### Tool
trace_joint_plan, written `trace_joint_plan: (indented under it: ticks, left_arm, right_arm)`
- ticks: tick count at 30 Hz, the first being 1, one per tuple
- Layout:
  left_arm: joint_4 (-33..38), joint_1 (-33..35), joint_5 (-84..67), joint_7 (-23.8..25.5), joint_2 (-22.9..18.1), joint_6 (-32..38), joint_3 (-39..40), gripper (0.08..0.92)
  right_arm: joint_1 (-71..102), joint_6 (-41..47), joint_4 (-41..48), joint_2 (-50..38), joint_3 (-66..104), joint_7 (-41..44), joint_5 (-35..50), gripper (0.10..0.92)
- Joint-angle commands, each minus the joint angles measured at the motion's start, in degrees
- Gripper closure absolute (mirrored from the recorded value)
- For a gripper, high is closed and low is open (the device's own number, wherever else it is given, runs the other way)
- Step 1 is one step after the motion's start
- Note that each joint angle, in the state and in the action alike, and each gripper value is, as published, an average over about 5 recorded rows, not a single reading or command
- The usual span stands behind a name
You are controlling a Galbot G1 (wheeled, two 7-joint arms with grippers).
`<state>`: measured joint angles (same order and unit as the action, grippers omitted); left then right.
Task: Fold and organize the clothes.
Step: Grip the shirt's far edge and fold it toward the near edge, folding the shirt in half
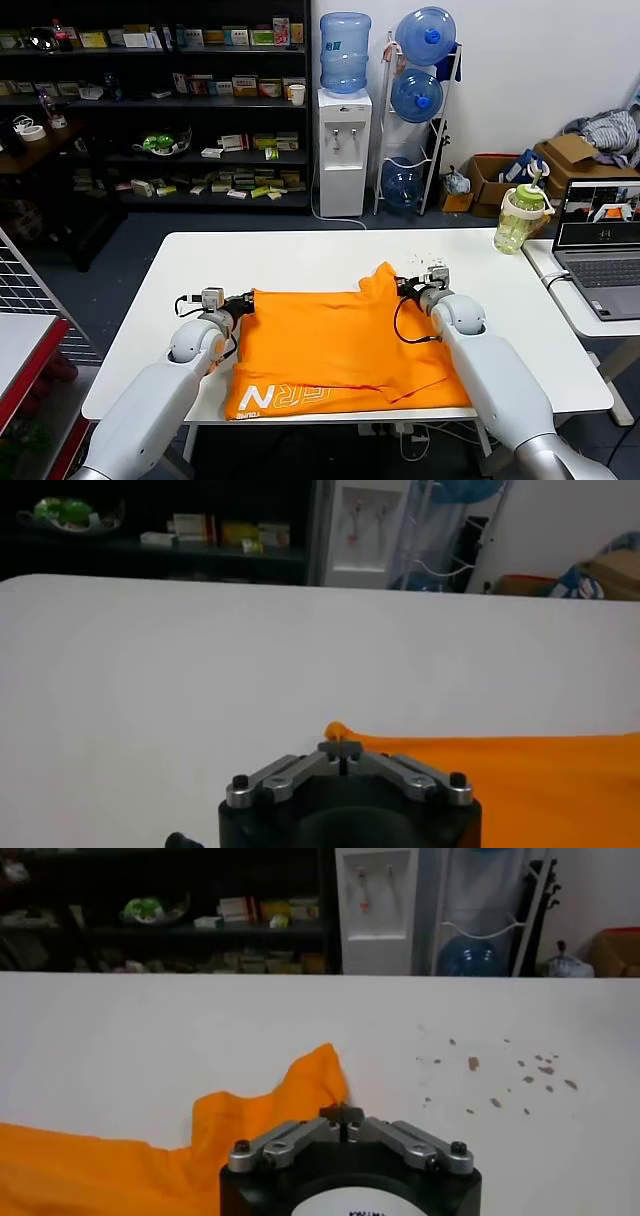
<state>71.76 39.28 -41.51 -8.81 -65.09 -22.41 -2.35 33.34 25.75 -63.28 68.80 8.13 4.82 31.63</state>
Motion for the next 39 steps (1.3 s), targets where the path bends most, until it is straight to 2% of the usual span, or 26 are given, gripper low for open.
trace_joint_plan:
  ticks: [1,11,18,27,34,37,39]
  left_arm:
    - [8.8,3.4,-0.7,-0.7,1.9,0.3,-1.4,0.910]
    - [26.6,15.4,-1.3,-3.6,7.0,-0.4,-4.0,0.910]
    - [36.1,23.4,-1.3,-5.9,9.5,-0.8,-5.5,0.910]
    - [41.3,31.7,0.8,-6.7,11.4,-0.6,-7.9,0.910]
    - [42.6,34.4,1.1,-6.9,10.8,-1.1,-8.8,0.904]
    - [43.2,35.2,1.3,-7.2,10.4,-1.7,-8.9,0.854]
    - [43.6,35.8,1.6,-7.3,10.3,-1.8,-9.3,0.795]
  right_arm:
    - [6.2,-0.4,-12.2,-3.6,2.0,-2.0,4.1,0.901]
    - [22.5,4.2,-31.1,-12.0,8.1,-5.1,9.9,0.901]
    - [31.3,4.7,-40.1,-15.7,11.6,-6.2,11.2,0.901]
    - [38.0,5.9,-46.3,-17.0,14.4,-7.9,11.9,0.901]
    - [40.9,7.1,-48.4,-17.3,16.2,-8.4,11.1,0.901]
    - [41.7,7.3,-49.2,-17.4,17.0,-8.1,10.8,0.865]
    - [42.1,7.1,-49.5,-17.4,17.5,-8.2,10.7,0.810]
